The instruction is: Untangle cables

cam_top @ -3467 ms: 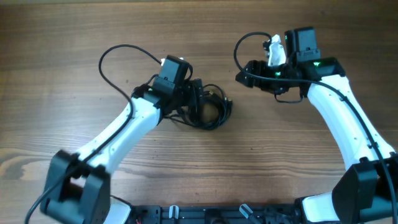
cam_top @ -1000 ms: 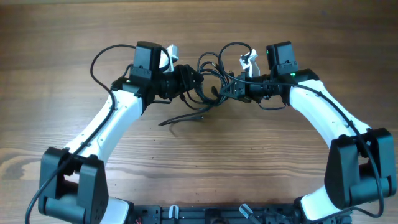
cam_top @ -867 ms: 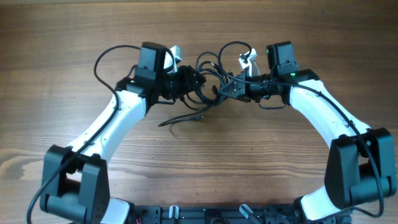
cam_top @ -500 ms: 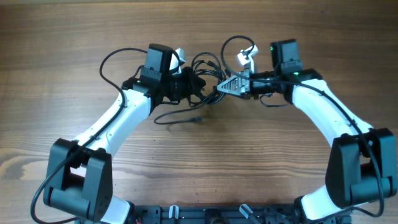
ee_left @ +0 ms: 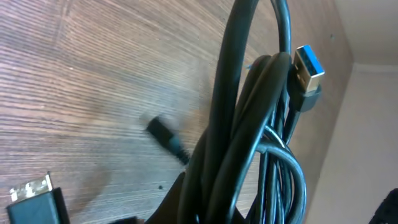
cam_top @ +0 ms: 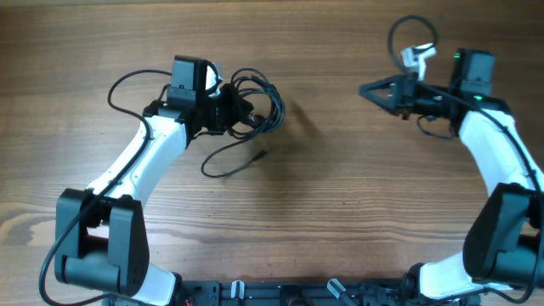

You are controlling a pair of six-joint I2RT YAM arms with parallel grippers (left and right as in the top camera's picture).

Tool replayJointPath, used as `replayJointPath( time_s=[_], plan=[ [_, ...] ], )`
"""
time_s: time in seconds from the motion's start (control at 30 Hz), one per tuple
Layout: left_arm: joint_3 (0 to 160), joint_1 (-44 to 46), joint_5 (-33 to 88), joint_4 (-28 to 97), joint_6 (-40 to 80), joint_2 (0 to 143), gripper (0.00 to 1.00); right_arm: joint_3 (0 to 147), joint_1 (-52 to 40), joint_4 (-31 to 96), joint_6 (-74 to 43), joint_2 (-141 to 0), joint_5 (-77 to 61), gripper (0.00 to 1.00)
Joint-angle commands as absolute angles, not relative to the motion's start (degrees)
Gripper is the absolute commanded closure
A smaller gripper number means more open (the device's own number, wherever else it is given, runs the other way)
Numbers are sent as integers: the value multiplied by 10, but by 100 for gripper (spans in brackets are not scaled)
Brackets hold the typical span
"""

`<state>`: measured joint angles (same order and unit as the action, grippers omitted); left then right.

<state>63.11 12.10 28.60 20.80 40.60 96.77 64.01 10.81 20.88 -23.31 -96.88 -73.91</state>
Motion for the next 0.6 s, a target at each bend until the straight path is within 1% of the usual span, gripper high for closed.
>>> replayJointPath(
  time_s=[0.0,0.13,0.2,0.27,0.37,0.43,0.57],
  plan=[
    [629,126,295,216,378,969,96,650,123,220,-239,-953,-686,95],
    [629,129,313,211,389,969,96,650,98,241,-218,-952,-671,95],
    [629,130,313,206,422,969,96,650,74,245,-210,-952,-658,89],
    [629,130,313,199,452,969,96,650,49,245,-210,-952,-650,78],
    [629,131,312,195,468,969,96,650,1,240,-210,-952,-625,67],
    [629,135,311,196,468,969,96,650,-23,233,-211,-952,-623,63],
    [629,148,296,195,468,969,96,650,-68,230,-215,-947,-609,60]
  ],
)
